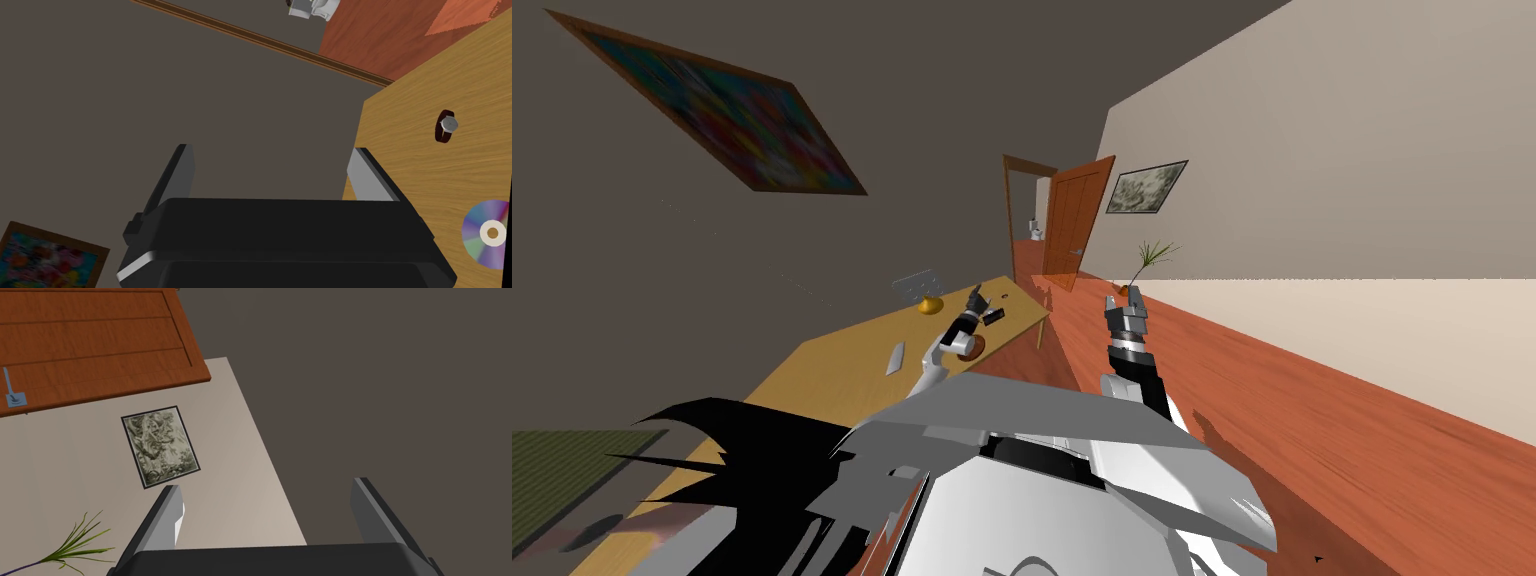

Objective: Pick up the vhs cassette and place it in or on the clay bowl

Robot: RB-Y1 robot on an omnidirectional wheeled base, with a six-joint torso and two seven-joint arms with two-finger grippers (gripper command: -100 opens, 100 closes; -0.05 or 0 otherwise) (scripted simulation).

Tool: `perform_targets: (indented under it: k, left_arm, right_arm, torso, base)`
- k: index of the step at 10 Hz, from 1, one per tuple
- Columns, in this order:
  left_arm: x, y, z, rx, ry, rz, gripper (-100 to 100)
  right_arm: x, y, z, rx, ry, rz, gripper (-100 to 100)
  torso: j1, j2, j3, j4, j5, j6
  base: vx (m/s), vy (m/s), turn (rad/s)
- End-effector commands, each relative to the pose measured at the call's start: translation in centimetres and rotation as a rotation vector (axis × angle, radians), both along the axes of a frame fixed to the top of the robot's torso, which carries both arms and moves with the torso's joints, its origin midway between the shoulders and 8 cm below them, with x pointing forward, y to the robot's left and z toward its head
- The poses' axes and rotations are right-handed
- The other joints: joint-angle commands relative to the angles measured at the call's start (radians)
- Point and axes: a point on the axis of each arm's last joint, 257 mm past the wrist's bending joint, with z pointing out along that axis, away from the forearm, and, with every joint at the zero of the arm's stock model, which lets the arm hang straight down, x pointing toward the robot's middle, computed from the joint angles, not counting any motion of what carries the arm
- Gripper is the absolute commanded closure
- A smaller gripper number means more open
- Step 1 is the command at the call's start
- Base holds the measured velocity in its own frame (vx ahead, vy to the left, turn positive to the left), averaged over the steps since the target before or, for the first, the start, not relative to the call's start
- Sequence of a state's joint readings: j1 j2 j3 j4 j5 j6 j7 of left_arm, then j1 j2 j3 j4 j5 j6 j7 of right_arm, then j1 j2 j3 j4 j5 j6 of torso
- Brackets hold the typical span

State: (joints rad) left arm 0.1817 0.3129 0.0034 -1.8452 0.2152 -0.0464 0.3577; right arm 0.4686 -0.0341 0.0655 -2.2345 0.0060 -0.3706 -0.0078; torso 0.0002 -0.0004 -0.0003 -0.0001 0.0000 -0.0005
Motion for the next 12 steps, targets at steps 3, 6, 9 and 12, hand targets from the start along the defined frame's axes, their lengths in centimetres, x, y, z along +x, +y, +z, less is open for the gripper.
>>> perform_targets:
  k: [3, 6, 9, 12]
  left_arm:
    - [1.2, 1.6, -3.6, -0.02, 0.113, 0.015, -100]
    - [3.0, 4.3, -6.6, -0.055, 0.231, 0.038, -100]
    - [3.3, 6.7, -10.8, -0.077, 0.362, 0.079, -100]
    - [3.4, 8.7, -13.2, -0.1, 0.447, 0.11, -100]
  right_arm:
    - [0.0, 0.0, 0.0, 0.0, 0.0, 0.0, 0]
    - [0.0, 0.0, 0.0, 0.0, 0.0, 0.0, 0]
    - [0.0, 0.0, 0.0, 0.0, 0.0, 0.0, 0]
    - [0.0, 0.0, 0.0, 0.0, 0.0, 0.0, 0]
  torso:
    - [0.0, 0.0, 0.0, 0.0, 0.0, 0.0]
    - [0.0, 0.0, 0.0, 0.0, 0.0, 0.0]
    - [0.0, 0.0, 0.0, 0.0, 0.0, 0.0]
    - [0.0, 0.0, 0.0, 0.0, 0.0, 0.0]
  base:
    - [0.001, -0.002, -0.074]
    - [0.0, -0.004, -0.145]
    - [0.001, -0.003, -0.106]
    - [0.002, -0.001, -0.073]
